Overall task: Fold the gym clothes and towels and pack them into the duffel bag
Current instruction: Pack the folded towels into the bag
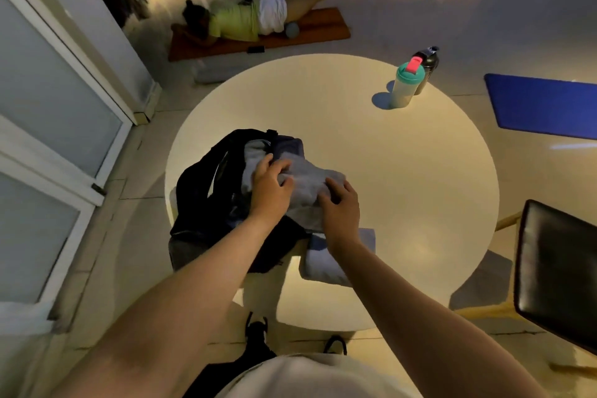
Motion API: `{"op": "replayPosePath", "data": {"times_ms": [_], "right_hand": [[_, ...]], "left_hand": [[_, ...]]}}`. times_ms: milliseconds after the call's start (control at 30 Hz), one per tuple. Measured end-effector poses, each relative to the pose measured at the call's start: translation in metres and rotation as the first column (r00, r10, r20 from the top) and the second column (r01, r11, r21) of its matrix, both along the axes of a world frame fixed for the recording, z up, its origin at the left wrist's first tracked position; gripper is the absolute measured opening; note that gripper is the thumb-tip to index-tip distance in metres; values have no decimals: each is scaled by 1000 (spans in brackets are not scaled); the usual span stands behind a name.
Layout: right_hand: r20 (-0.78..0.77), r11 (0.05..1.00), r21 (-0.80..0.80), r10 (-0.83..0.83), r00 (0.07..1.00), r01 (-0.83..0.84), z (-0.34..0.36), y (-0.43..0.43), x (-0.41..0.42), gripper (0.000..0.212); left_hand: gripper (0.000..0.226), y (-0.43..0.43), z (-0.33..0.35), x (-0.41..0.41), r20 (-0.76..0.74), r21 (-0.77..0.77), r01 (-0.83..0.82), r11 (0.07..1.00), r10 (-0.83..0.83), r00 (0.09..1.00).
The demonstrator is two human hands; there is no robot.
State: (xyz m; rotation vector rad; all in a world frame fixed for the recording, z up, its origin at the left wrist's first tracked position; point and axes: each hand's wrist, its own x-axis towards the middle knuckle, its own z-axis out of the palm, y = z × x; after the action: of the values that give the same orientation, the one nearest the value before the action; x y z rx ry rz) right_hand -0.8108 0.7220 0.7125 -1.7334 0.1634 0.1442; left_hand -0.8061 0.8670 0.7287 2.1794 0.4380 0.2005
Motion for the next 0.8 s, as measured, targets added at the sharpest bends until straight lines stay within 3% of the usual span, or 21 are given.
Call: {"op": "replayPosePath", "data": {"times_ms": [67,100,167,233,267,300,400,533,667,733,800], "right_hand": [[39,999,-16,-44,998,44,11,22,10,35],[55,998,-56,-36,998,39,14,32,13,36],[49,998,-60,-22,999,25,17,54,15,39],[-4,1000,11,-26,1000,26,16,74,9,40],[-30,999,46,-25,999,26,15,79,4,40],[-49,997,73,-11,999,14,13,86,-1,40],[-68,993,92,73,995,-67,5,97,-10,34],[15,983,-40,180,983,-180,5,108,-17,18],[92,956,-121,278,956,-266,6,121,-17,15],[53,937,-171,316,947,-303,3,125,-13,18],[-23,902,-257,353,935,-347,-1,125,-12,23]], "left_hand": [[41,14,2,-6,-179,81,-124,989,136,974],[45,18,4,-10,-274,50,-181,982,188,943],[45,23,8,-14,-380,-294,-315,902,192,905],[41,27,13,-13,-411,-655,-420,628,170,896],[43,27,15,-13,-394,-728,-420,542,171,903],[50,33,14,-13,-361,-756,-400,518,180,915],[60,54,9,-16,-229,-733,-306,608,203,952],[63,84,11,-18,-31,-684,-214,698,266,964],[63,104,8,-22,127,-508,-205,837,308,943],[65,111,-7,-27,76,-405,-257,878,312,947],[70,117,-25,-34,-115,-367,-353,861,334,935]]}}
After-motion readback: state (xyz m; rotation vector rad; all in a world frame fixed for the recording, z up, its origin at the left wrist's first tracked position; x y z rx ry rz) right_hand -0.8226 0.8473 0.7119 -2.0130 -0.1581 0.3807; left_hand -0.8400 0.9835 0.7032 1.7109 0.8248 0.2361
